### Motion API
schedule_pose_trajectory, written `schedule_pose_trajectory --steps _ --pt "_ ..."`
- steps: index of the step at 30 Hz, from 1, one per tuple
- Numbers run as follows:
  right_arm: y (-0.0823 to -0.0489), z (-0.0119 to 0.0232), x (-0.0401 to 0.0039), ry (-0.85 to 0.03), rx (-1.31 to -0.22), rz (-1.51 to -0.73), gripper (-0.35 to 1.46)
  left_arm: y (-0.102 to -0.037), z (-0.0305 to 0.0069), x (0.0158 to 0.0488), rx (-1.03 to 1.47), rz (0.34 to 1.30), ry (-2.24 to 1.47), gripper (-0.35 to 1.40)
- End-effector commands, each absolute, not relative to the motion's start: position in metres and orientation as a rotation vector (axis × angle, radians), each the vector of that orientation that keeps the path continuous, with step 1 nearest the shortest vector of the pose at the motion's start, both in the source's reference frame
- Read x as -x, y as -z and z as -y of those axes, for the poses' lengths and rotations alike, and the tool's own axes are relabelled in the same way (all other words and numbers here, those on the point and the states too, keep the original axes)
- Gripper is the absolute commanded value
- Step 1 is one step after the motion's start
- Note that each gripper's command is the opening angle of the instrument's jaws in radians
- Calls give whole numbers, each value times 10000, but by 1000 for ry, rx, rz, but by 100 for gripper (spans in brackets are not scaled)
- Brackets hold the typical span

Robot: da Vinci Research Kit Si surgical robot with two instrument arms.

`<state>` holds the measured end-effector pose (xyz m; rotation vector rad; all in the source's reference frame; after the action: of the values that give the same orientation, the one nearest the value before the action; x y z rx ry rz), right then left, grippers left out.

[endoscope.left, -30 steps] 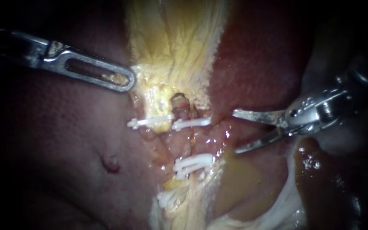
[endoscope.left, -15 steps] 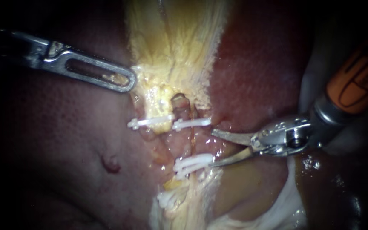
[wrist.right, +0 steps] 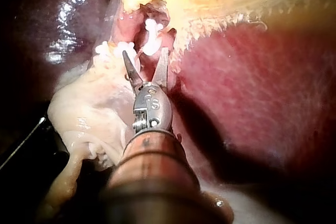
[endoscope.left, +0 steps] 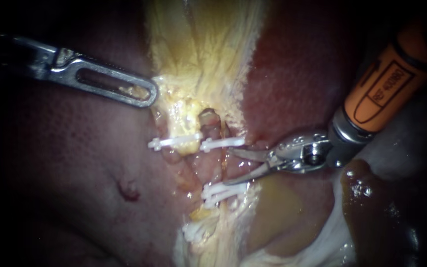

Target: Go to the cutting position right tube

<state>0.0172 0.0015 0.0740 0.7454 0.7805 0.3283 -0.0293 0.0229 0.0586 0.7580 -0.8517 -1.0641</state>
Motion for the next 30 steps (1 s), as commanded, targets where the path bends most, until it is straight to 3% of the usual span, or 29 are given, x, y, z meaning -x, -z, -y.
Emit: schedule_pose_trajectory --steps 1,13,30 --pt "-741 -16 -173 -337 -758 -796 143 -586 -229 292 -758 852 1064 -35" --pt "-748 -15 -192 -285 -855 -895 140 -586 -229 292 -758 852 1064 -35" --pt "-747 -13 -197 -281 -888 -974 141 -587 -230 291 -758 852 1063 -35"
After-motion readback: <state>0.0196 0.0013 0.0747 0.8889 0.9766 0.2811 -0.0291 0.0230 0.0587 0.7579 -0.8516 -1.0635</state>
